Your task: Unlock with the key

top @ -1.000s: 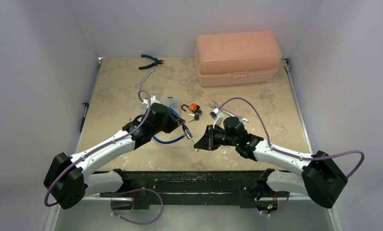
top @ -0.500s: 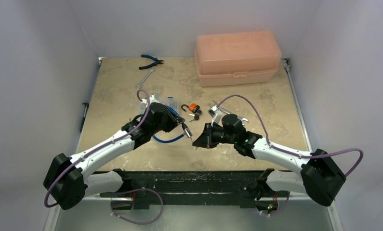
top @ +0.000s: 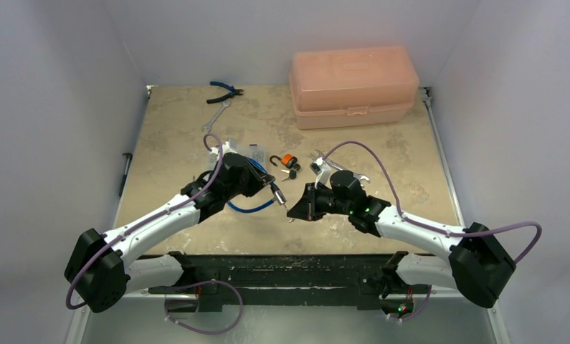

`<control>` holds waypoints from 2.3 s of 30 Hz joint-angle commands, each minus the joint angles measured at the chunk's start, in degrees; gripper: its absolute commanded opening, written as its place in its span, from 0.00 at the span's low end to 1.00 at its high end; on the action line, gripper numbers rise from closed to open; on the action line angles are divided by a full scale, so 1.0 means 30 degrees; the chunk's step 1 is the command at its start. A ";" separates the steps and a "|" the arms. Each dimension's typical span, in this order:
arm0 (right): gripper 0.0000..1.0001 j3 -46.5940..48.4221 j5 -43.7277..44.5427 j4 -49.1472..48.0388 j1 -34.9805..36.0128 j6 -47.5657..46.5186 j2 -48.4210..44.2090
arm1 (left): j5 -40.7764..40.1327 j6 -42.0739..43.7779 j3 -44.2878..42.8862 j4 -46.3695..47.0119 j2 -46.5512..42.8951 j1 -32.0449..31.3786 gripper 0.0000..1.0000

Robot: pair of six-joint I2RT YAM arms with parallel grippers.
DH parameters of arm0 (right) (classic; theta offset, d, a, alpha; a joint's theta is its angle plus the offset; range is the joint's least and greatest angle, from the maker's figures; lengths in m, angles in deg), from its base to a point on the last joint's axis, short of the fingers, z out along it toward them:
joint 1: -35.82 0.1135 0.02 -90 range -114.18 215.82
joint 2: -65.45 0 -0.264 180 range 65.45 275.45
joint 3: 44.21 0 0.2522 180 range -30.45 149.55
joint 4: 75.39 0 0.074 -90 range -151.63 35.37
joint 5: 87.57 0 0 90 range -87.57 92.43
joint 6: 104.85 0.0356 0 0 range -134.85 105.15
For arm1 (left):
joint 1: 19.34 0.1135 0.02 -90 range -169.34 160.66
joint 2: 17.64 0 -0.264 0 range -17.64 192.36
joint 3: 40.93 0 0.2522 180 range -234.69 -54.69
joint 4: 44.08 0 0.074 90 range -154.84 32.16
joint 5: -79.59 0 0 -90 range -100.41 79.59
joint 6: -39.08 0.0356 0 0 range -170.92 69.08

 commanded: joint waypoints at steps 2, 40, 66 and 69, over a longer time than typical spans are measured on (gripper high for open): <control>0.00 0.1027 0.0687 -0.0080 0.0009 -0.0413 -0.0895 | 0.0050 -0.0012 -0.0103 0.1154 -0.0618 0.0086 0.00; 0.00 0.1465 0.0936 -0.0601 0.0009 -0.0363 -0.0159 | 0.0184 -0.0080 0.0023 0.1126 -0.0817 0.0114 0.00; 0.00 0.2499 0.0881 -0.0665 0.0002 -0.0794 0.0195 | 0.0817 -0.0107 0.0273 0.1507 -0.0736 0.0094 0.00; 0.00 0.2491 0.0961 -0.0673 0.0009 -0.0773 0.0168 | 0.0805 -0.0111 0.0330 0.1535 -0.0736 0.0114 0.00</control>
